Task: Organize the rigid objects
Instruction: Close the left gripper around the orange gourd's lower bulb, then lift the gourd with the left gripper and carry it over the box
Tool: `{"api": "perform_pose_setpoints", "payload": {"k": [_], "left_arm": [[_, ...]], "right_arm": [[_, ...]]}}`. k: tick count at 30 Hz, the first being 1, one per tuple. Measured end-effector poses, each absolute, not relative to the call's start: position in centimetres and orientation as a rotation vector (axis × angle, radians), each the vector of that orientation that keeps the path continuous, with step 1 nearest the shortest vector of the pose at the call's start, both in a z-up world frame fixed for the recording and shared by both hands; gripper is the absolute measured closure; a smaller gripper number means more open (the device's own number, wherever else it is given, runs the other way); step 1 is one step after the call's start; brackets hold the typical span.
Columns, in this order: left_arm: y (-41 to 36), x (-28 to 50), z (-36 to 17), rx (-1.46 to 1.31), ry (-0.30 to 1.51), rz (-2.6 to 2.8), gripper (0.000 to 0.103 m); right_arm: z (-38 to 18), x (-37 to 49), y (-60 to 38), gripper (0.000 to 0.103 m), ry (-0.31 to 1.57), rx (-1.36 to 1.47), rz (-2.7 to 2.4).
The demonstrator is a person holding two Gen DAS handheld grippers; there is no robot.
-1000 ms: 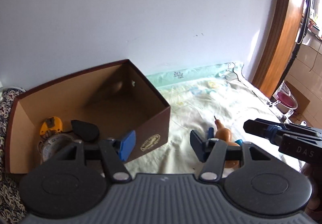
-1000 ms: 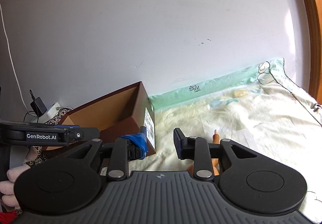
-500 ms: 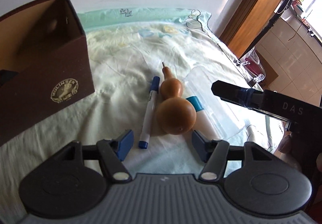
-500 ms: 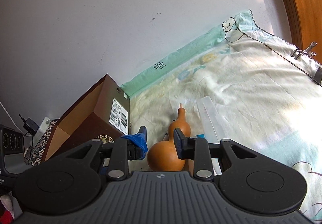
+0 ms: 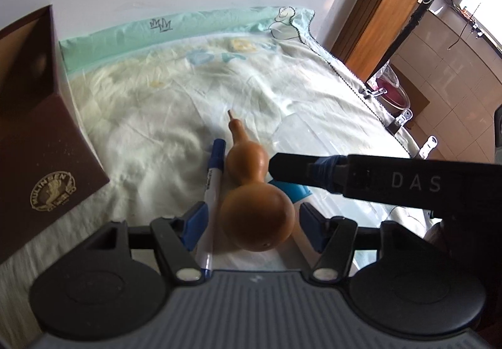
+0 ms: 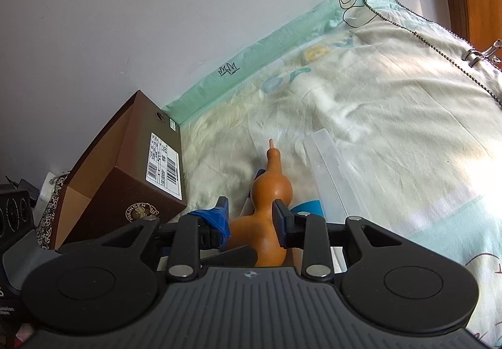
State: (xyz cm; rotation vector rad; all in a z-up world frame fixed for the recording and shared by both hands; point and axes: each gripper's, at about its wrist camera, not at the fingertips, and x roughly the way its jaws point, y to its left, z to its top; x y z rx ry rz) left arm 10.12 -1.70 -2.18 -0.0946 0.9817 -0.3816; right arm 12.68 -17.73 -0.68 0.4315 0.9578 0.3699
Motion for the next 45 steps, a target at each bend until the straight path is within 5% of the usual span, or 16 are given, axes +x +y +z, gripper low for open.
{"api": "perform_pose_setpoints", "payload": {"k": [9,45], "left_arm": [[-2.3,10.5,-3.1,-0.070,0.985,-0.396,0.047],[0.3,5.8,-2.1,0.012,1.077,-0.382,0.044]], "right_arm": [[-1.9,13.6,-17.3,0.088,1.053,0.502,0.354],[-3.2,10.7,-12.8,0.091,1.196,0.483,0.540]]}}
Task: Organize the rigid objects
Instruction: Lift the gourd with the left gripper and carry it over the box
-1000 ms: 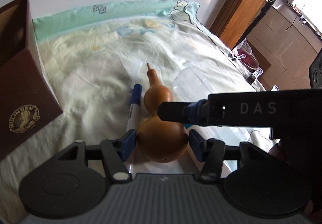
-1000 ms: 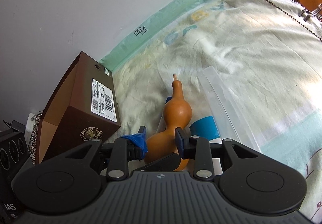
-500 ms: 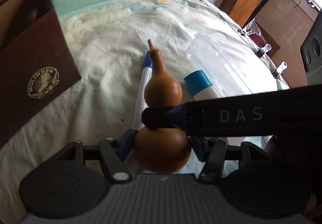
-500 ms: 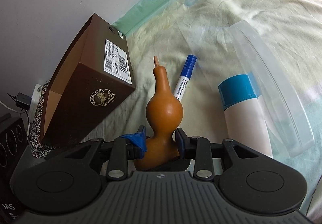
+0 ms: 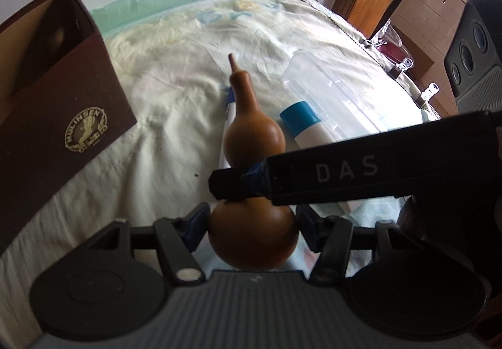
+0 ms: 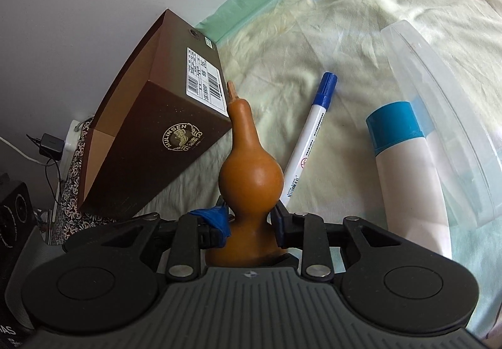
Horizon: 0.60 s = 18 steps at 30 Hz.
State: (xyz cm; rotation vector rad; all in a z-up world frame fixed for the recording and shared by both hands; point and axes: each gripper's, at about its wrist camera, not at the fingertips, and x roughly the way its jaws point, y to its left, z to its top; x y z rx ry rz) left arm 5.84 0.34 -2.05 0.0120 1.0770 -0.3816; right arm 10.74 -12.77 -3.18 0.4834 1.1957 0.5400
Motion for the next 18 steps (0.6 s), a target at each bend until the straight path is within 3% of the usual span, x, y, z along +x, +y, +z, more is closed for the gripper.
{"api": "perform_pose_setpoints", "payload": {"k": [11,18], "left_arm": [[2.5,4.2,5.2,0.070,0.861,-0.363,0.045],[8.2,5.3,9.9,0.053,0.703,-0.253,0.045]], "right_arm": [[3.8,11.0,-10.8,0.091,1.013,0.447,0.675],[8.1,13.3,-4.8,0.091,0.856,0.344,0.811]]}}
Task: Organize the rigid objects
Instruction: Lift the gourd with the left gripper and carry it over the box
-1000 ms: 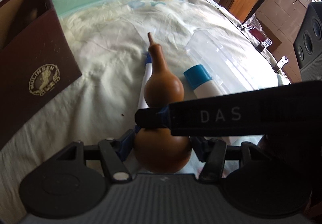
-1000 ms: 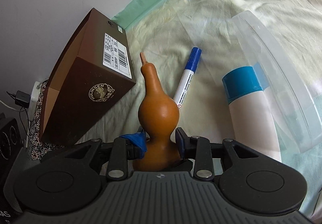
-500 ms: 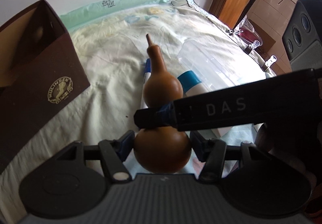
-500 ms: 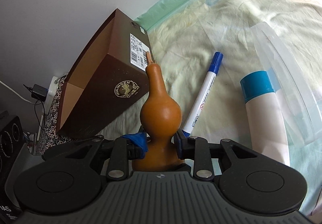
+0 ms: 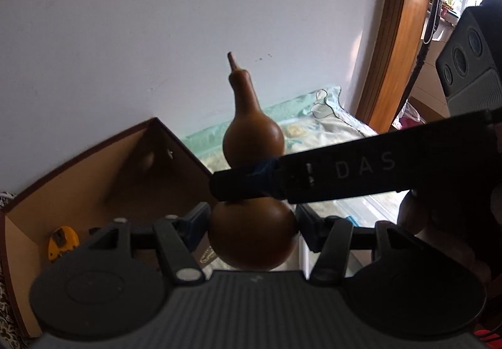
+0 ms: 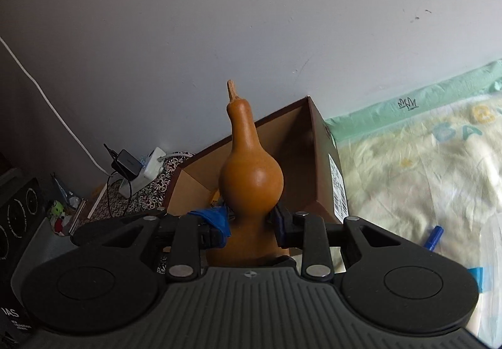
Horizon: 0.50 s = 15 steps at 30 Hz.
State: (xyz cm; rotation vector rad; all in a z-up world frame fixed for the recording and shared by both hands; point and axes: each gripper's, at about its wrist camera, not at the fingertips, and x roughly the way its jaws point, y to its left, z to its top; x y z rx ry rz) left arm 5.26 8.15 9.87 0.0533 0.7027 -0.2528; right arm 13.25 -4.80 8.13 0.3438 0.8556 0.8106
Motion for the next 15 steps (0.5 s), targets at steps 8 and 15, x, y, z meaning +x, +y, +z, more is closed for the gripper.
{"api": "perform_pose_setpoints", "payload": {"k": [8,15], "left_arm": [[17.0,8.6,8.2,-0.130,0.684,-0.184,0.045],[22.0,11.9,2.0,-0.312,0.896,-0.172,0.045]], "right_arm": [[7.6,16.3,4.5,0.091,0.831,0.189,0.874],[1.4,19.4,9.8,0.091,1.115,0.094,0.844]]}}
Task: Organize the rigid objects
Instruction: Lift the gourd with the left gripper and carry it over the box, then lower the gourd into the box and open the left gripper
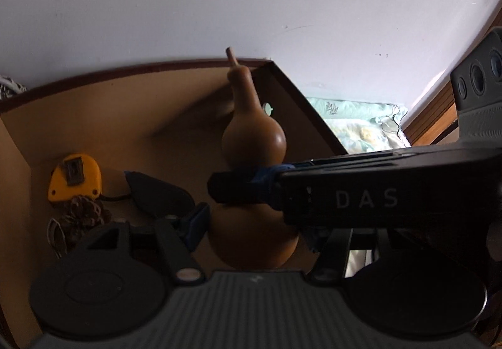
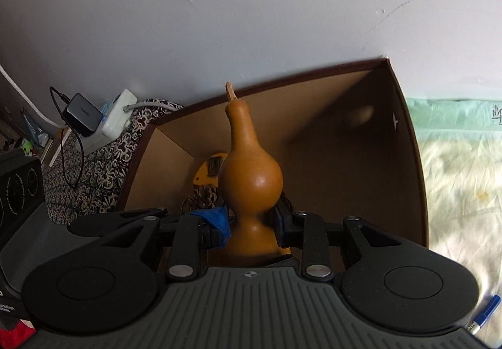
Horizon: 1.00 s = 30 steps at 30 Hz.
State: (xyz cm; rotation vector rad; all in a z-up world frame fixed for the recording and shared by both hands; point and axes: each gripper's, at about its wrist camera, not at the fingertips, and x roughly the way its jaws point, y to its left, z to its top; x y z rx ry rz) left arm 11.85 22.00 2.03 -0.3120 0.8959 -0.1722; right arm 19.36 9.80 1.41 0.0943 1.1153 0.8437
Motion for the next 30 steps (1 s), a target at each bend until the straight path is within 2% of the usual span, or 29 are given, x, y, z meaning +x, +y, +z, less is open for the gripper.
{"api": "perform_pose_setpoints", "payload": {"k": [7,13,30], "left_arm": [[23.3,13.5,-0.7,-0.333,1.055,-0.153,0.044],[24.3,14.3,-0.9,-0.335,1.070,-0.091,0.045],[22.8,14.1,-0.7,-0.257,1.045,-0.029,0.042]], "right_arm": [[-1.9,20.1,12.1,0.091,1.277,0.069,0.811],[-2.4,21.0,13.1,0.090,1.354,0.139,0.787],[-2.4,21.6,14.0,0.086,1.363,0.065,0.812]]}}
